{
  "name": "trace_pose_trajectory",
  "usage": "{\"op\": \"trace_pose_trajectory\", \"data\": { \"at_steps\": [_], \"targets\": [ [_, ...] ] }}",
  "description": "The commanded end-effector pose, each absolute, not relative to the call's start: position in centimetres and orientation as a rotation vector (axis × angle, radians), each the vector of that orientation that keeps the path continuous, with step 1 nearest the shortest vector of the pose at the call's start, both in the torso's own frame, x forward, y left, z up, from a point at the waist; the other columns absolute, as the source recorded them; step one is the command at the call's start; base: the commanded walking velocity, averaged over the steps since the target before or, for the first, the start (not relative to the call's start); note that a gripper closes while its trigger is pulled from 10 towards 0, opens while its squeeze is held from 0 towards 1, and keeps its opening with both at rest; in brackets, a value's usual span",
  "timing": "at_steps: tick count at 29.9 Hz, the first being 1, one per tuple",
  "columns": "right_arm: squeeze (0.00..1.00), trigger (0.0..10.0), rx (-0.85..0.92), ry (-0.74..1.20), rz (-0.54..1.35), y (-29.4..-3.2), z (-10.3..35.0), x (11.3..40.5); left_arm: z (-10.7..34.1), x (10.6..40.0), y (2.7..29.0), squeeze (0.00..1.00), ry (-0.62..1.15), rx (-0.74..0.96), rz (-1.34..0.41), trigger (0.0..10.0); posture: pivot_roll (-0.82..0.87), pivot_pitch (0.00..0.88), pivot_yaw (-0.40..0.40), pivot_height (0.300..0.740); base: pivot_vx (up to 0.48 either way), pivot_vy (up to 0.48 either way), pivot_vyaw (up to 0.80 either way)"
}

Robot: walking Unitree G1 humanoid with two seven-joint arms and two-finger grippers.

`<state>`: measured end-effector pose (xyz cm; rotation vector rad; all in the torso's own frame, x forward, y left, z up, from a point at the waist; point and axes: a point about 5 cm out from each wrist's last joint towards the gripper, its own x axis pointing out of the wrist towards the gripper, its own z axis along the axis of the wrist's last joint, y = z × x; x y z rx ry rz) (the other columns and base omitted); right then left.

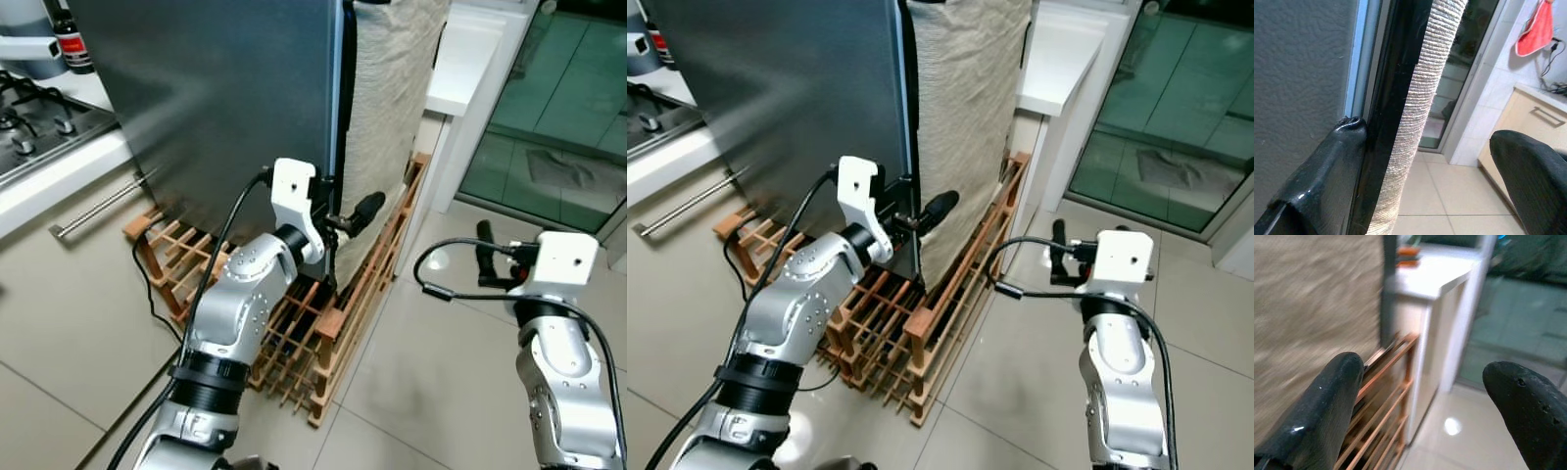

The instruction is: Restocking fridge

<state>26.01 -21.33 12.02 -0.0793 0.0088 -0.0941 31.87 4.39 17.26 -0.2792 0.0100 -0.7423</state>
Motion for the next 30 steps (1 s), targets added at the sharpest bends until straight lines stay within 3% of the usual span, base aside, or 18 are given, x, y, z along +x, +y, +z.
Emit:
{"op": "trace_pose_trajectory", "data": {
  "at_steps": [1,14,30],
  "targets": [
    [0.0,10.0,-0.067,0.049,-0.067,-21.3,11.2,26.0,17.9,31.2,1.8,0.0,0.01,-0.315,-0.898,10.0,-0.15,0.0,0.018,0.74,0.0,0.0,0.0],
    [0.0,10.0,-0.048,0.114,0.034,-20.6,9.5,26.1,18.7,30.4,0.0,0.0,-0.023,-0.5,-1.101,10.0,-0.16,0.0,0.02,0.74,0.0,0.0,0.0],
    [0.0,10.0,-0.056,0.218,0.199,-18.9,7.4,25.2,19.6,29.2,0.6,0.0,-0.064,-0.492,-1.224,10.0,-0.15,0.0,0.024,0.74,0.0,0.0,0.0]
  ]
}}
